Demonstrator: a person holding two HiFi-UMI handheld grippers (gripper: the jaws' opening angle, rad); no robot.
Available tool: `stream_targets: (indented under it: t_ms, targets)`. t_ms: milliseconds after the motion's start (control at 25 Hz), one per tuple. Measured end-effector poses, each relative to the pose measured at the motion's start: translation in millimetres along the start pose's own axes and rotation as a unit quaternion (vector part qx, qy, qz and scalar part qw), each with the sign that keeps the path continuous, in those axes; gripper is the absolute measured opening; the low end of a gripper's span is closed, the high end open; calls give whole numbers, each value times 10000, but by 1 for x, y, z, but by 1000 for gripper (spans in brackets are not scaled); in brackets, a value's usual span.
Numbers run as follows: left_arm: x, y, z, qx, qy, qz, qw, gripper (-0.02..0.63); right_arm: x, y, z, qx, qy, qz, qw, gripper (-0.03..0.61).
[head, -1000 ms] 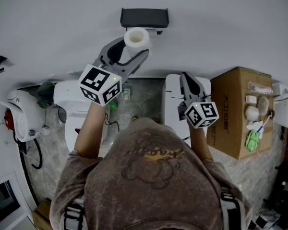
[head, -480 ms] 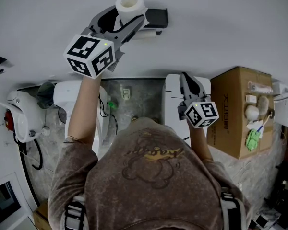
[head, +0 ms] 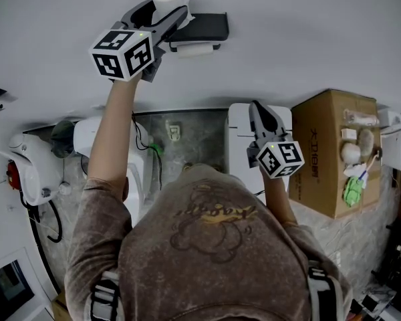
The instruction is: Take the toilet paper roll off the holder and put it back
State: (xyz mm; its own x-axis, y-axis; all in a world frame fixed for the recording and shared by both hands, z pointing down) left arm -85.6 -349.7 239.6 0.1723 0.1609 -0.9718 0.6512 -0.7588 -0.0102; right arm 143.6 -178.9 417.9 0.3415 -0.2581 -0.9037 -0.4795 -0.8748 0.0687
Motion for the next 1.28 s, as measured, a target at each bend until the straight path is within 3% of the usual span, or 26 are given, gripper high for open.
stream_targets:
  t_ms: [520,880,1280]
  targets:
    - [-47,13,4,138,-49,211,9997,295,0,5,-7,-110,19,35,9999,-2]
    - [-46,13,-1,70,105,296,9995,298,-1,6,-7,-130,27,40,9999,-2]
    - [-10,-19,5,296,110,-20,9995,299,-4,12,-2,-3,42,81,10000,-2]
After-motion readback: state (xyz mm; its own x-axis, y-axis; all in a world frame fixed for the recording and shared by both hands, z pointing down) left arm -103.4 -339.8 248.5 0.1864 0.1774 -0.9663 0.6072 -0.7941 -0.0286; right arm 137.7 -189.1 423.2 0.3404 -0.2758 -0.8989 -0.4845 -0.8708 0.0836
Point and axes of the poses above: the fingertips, and each gripper's own axes: y forward along the fingers, z to its left, x out of its top, the point moved 3 cm from there along -y, backward along the fingers, and after that the axes turned 11 degrees about y, right-handed, at the moved point
